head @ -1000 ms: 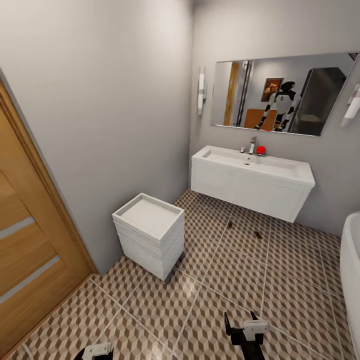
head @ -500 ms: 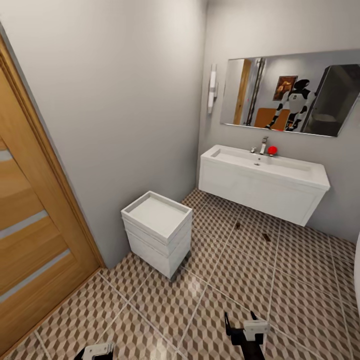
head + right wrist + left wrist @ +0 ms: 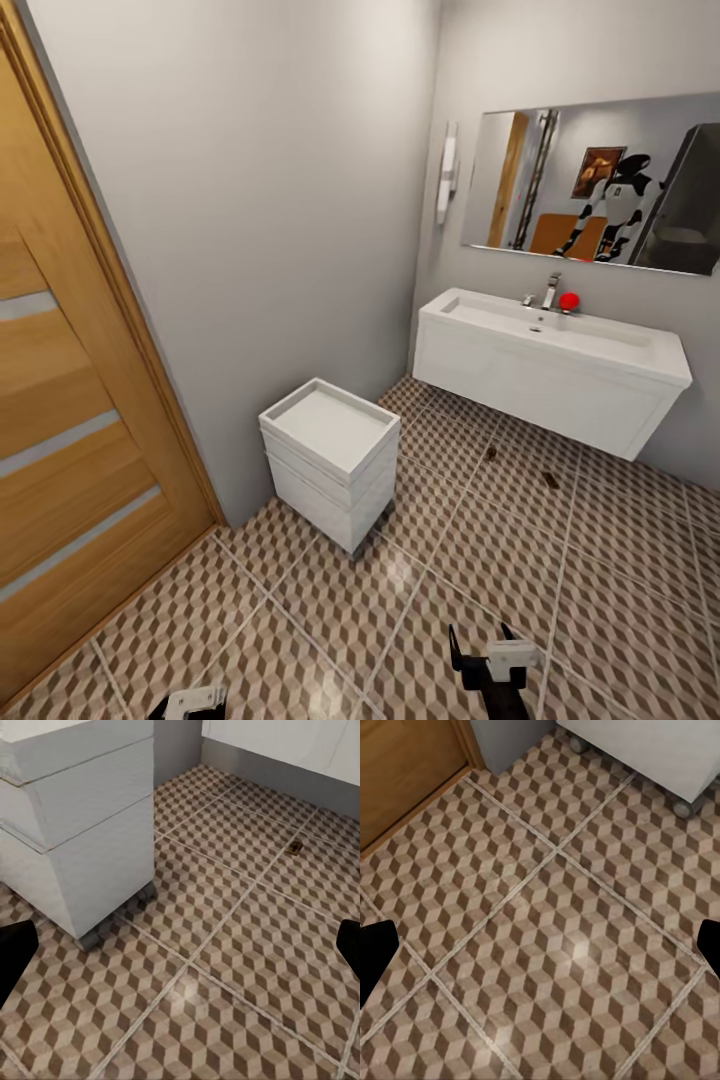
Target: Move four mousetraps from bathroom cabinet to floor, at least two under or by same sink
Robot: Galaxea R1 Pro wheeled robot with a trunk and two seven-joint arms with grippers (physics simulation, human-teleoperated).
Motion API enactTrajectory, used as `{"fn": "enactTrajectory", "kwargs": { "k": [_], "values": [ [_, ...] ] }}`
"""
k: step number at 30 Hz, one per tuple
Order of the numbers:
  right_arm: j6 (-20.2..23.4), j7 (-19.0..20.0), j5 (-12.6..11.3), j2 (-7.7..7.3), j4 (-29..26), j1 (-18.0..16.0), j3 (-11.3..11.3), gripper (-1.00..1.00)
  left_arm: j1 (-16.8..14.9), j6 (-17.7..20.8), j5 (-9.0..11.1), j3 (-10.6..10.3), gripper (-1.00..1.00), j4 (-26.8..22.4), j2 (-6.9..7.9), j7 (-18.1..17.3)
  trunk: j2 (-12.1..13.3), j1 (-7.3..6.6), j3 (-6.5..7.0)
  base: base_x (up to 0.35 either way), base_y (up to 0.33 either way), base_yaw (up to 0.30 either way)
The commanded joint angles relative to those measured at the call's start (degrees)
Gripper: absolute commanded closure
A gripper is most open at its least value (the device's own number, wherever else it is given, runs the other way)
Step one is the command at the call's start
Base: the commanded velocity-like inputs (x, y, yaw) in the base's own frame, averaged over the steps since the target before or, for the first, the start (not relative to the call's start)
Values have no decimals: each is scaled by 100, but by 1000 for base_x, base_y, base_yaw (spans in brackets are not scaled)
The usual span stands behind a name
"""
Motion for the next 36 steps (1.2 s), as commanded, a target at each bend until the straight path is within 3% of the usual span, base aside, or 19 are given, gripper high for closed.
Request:
{"fn": "enactTrajectory", "kwargs": {
  "k": [1, 36],
  "values": [
    [-16, -20, -42, 0, 5, -5, 51, -100, -12, -36, 52, -21, -100, 24, -1, -15, -12, 3, -15, 0, 0, 132],
    [-16, -20, -42, -1, 7, -5, 51, -100, -12, -36, 52, -20, -100, 23, -1, -6, -12, 3, -133, 0, 0, 128]
  ]
}}
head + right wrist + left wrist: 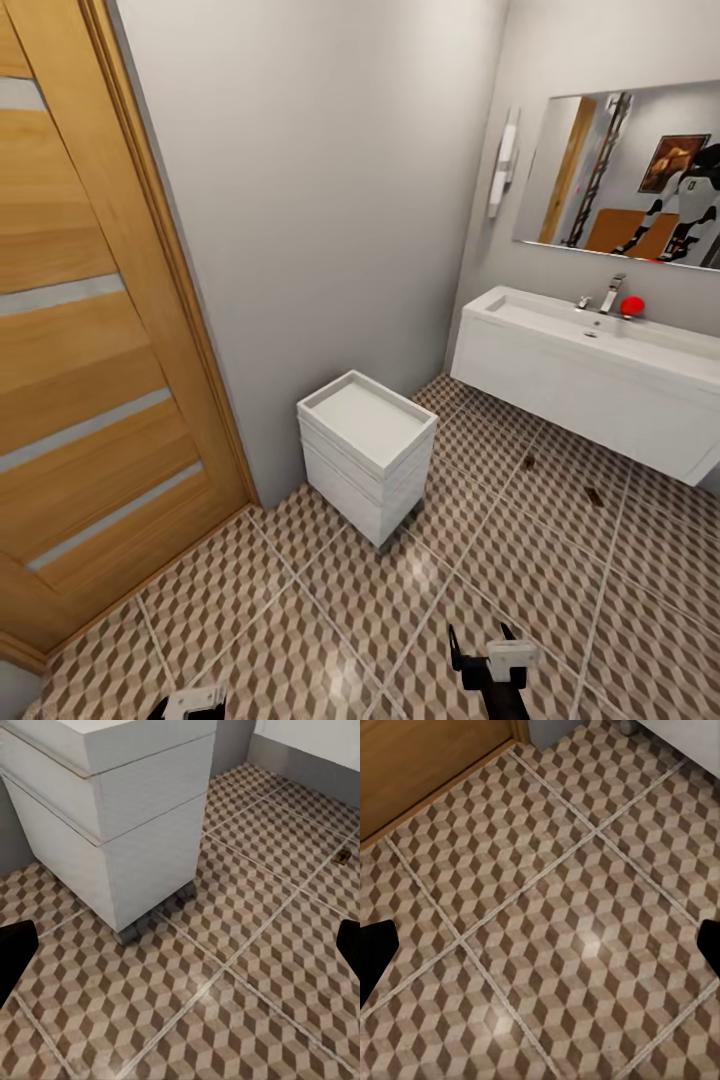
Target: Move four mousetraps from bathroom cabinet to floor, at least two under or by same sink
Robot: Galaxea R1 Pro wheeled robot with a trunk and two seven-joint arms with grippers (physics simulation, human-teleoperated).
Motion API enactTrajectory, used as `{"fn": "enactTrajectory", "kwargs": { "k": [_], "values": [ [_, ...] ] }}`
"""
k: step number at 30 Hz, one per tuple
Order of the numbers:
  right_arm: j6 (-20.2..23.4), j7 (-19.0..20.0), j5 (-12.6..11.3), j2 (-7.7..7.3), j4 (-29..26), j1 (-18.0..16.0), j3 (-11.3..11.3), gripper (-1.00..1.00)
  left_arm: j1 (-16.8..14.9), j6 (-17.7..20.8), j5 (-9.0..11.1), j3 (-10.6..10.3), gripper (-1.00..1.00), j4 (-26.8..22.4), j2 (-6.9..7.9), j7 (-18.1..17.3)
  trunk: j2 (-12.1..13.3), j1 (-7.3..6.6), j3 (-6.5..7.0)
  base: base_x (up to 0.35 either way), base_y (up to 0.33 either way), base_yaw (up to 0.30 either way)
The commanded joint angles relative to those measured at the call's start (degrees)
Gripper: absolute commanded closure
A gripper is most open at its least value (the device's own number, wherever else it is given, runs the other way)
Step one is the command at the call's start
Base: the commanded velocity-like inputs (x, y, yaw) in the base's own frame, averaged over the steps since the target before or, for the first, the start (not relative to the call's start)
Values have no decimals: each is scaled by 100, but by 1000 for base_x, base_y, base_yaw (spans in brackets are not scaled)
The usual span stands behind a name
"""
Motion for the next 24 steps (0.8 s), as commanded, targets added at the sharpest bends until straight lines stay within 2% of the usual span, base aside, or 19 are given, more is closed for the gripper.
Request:
{"fn": "enactTrajectory", "kwargs": {
  "k": [1, 24],
  "values": [
    [-16, -19, -42, 2, 4, -5, 51, -100, -11, -36, 52, -21, -100, 24, -1, -15, -12, 3, -15, 0, 0, 123],
    [-13, -19, -44, 6, 5, -5, 51, -100, -11, -36, 52, -22, -100, 24, -1, -14, -12, 3, -91, 0, 0, 123]
  ]
}}
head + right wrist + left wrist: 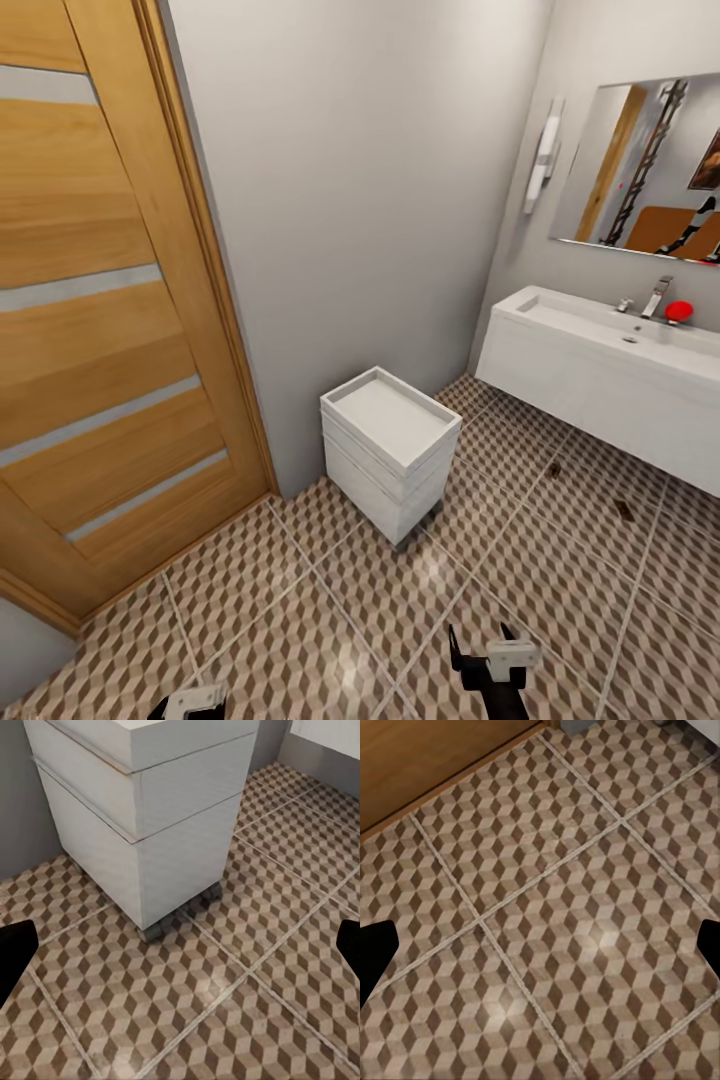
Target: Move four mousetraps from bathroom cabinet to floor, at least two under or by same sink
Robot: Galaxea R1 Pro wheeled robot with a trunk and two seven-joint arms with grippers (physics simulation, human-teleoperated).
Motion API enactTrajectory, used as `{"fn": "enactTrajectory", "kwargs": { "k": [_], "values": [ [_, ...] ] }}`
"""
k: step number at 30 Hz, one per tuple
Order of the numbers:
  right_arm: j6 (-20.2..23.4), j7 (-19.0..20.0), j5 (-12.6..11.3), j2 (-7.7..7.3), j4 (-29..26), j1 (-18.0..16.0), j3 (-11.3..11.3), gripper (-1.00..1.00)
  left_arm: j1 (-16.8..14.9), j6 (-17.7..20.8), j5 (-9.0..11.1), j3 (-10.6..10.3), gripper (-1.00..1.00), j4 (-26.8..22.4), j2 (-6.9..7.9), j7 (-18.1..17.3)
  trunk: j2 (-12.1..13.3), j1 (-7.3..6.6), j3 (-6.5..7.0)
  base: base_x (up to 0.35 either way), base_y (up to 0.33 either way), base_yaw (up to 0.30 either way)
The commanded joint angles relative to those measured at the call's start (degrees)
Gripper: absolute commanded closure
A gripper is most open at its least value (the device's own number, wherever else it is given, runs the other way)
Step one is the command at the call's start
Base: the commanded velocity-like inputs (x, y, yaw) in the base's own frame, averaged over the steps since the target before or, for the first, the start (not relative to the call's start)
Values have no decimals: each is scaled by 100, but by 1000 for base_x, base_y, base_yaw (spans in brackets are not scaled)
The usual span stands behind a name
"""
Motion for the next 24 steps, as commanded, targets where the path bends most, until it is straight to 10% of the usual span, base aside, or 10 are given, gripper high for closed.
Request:
{"fn": "enactTrajectory", "kwargs": {
  "k": [1, 24],
  "values": [
    [-17, -19, -42, 1, 4, -5, 51, -100, -11, -36, 52, -20, -100, 24, -1, -15, -12, 3, -15, 0, 0, 123],
    [-19, -19, -42, 1, 3, -5, 51, -100, -11, -36, 52, -19, -100, 24, -1, -15, -12, 3, -87, 0, 0, 125]
  ]
}}
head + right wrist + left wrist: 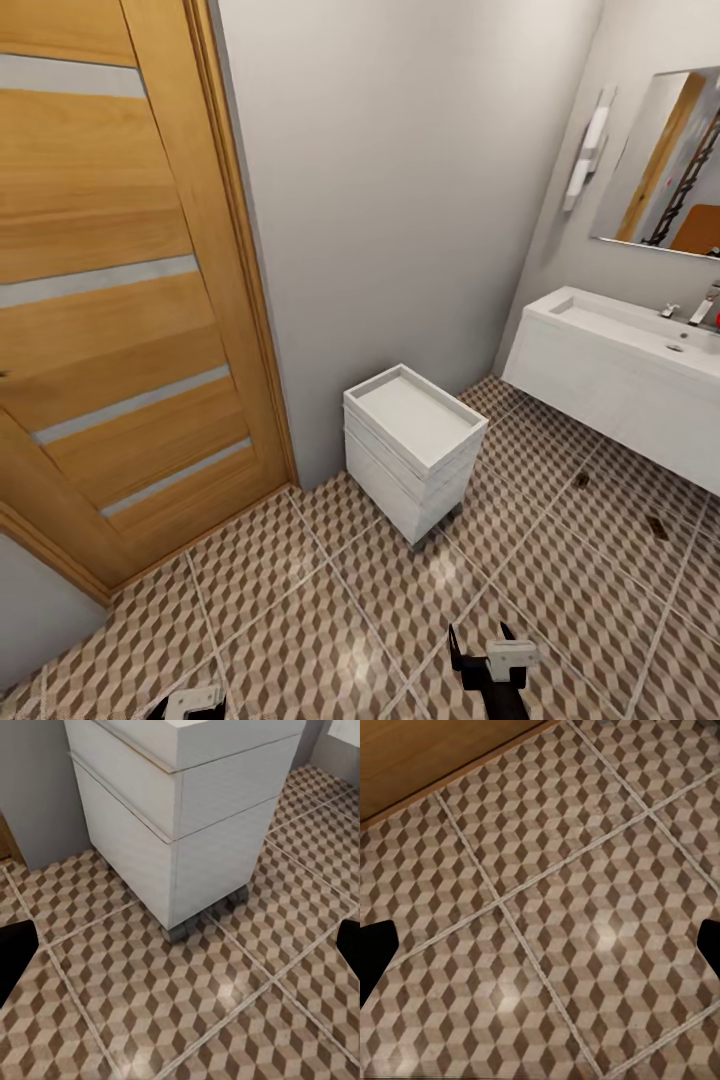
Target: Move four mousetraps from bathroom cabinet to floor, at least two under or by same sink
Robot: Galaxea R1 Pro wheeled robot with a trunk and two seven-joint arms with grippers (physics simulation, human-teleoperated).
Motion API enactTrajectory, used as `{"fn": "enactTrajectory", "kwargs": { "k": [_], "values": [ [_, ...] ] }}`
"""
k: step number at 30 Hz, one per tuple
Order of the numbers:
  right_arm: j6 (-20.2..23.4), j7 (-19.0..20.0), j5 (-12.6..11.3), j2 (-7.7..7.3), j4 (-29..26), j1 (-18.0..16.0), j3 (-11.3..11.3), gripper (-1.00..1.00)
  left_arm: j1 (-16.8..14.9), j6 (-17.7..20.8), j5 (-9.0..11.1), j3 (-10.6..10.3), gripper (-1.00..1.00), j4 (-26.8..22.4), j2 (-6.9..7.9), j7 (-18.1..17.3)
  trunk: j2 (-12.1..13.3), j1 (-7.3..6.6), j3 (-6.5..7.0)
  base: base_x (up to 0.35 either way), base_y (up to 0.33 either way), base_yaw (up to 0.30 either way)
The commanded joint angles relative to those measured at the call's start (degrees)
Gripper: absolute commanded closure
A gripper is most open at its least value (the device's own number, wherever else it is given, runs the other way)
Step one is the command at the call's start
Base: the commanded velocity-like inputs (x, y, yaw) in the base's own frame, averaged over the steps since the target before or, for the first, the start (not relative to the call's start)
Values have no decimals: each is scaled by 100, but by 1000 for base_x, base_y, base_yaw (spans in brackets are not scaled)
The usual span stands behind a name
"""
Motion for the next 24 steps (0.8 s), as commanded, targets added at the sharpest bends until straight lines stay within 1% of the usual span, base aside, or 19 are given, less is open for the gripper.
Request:
{"fn": "enactTrajectory", "kwargs": {
  "k": [1, 9, 24],
  "values": [
    [-16, -19, -41, 1, 5, -5, 51, -100, -11, -36, 52, -21, -100, 24, -1, -15, -12, 3, -14, 0, 0, 142],
    [-16, -19, -43, 1, 5, -5, 51, -100, -11, -36, 52, -22, -100, 24, -1, -15, -12, 3, -36, 0, 0, 200],
    [-16, -19, -43, 1, 6, -5, 51, -100, -11, -36, 51, -21, -100, 24, -1, -15, -12, 3, -55, 0, 0, 276]
  ]
}}
